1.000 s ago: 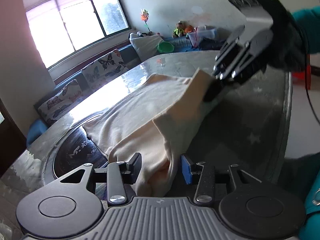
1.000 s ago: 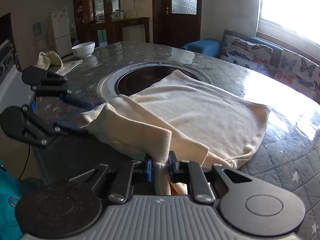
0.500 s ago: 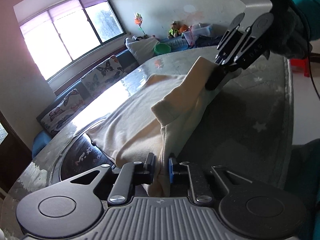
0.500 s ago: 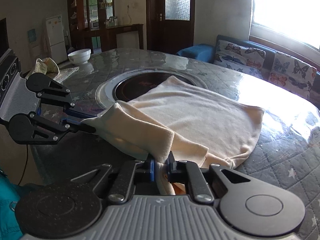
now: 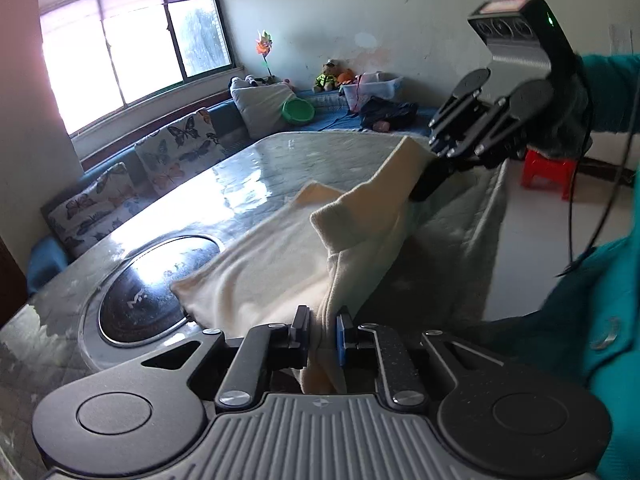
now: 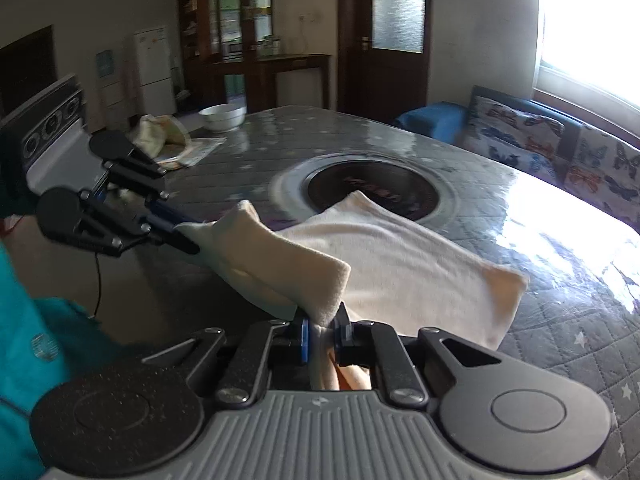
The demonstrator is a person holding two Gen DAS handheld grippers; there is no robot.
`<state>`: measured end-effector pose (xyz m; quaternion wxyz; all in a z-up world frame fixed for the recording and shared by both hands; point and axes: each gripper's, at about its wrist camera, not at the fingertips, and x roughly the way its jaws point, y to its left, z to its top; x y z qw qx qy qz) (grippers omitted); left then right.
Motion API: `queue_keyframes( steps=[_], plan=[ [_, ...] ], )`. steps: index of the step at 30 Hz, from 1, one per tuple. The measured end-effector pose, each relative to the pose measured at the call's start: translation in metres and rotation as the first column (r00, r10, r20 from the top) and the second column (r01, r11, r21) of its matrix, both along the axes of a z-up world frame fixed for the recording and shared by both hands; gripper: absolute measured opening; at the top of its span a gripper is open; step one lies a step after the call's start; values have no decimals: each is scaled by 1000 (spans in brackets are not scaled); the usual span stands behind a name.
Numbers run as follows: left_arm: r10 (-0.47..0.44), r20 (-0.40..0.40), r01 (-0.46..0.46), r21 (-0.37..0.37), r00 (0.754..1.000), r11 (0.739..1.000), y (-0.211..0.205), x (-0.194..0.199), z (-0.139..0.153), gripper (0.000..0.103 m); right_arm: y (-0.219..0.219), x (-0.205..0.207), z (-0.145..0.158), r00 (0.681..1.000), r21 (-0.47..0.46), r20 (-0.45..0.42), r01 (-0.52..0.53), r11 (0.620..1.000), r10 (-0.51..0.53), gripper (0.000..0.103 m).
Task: Fold clothes
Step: 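Lift the hem with both grippers and fold it toward the collar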
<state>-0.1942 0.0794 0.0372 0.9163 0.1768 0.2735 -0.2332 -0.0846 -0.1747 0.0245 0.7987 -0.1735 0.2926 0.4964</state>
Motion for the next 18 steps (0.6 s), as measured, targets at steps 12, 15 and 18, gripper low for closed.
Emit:
queue_keyframes(
  steps=[12,15,18],
  plan=[
    [71,9,-71,-63,997,996,22,78,9,14,21,60,20,998,-17,46,31,999,-31,9],
    [75,-12,-76,-61,997,995,30,112,3,14,32,95,16,998,-37,45,49,998,-47,9],
    [89,-56,-93,-72,994,993,38,148,-8,14,45,131,4,997,-66,29,72,995,-70,9]
  ],
)
